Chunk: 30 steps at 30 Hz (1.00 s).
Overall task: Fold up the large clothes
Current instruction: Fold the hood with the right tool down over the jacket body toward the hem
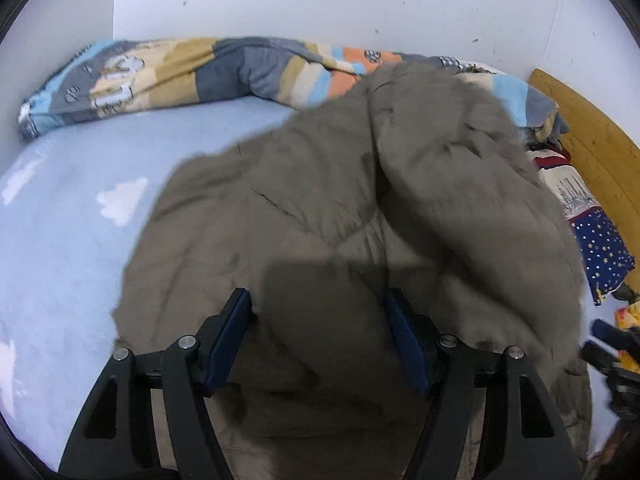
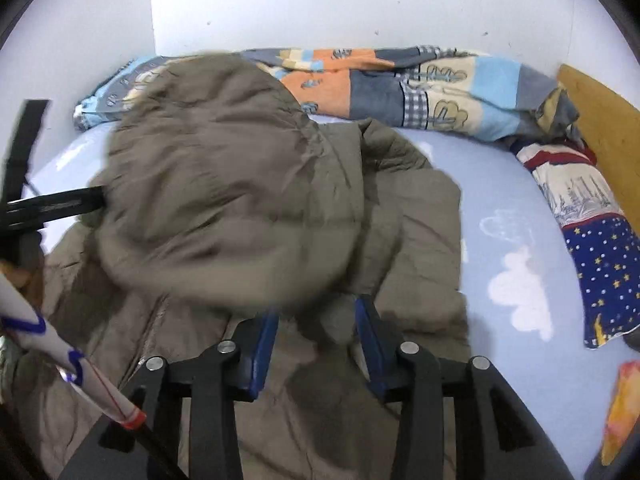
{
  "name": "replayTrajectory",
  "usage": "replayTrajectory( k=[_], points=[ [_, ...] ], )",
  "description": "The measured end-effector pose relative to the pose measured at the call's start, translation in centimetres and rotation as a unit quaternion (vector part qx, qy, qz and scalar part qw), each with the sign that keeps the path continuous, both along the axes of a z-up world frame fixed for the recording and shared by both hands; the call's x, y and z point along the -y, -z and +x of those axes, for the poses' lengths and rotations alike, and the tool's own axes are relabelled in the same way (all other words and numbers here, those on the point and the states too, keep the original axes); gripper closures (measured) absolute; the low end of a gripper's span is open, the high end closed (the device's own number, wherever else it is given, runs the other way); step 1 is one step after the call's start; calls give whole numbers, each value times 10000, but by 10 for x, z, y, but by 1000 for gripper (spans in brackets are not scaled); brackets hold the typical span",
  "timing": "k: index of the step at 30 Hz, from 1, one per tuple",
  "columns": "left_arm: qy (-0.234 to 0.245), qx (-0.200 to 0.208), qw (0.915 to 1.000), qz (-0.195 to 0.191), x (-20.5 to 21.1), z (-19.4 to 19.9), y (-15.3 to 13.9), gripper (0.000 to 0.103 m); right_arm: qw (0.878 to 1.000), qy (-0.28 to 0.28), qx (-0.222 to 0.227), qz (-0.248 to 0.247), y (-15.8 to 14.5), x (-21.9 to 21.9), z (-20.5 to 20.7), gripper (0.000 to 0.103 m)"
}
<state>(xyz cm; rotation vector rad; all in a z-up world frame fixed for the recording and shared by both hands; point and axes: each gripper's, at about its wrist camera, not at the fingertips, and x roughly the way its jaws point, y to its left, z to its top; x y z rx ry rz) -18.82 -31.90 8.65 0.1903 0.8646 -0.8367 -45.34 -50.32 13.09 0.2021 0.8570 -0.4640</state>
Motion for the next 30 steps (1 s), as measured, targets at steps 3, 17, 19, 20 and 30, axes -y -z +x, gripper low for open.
replayTrajectory(
  k=[3,17,19,20,30],
  points=[
    [31,-59,10000,-72,-2,-2,-1,35,9996,44,216,-148,-22,-2,-14,60],
    [178,279,9983,-485,-1,-15,-23,35,9905,-158,1138,757,-39,6,95,60],
    [116,101,9995,-280,2,-9,-11,35,9938,-52,830,739,-23,9,114,60],
    [54,-12,9999,-163,4,-4,-4,35,9947,-47,573,857,-8,12,126,60],
    [76,-94,9999,-103,3,-2,-1,31,9931,3,148,1164,31,15,138,60]
  ],
)
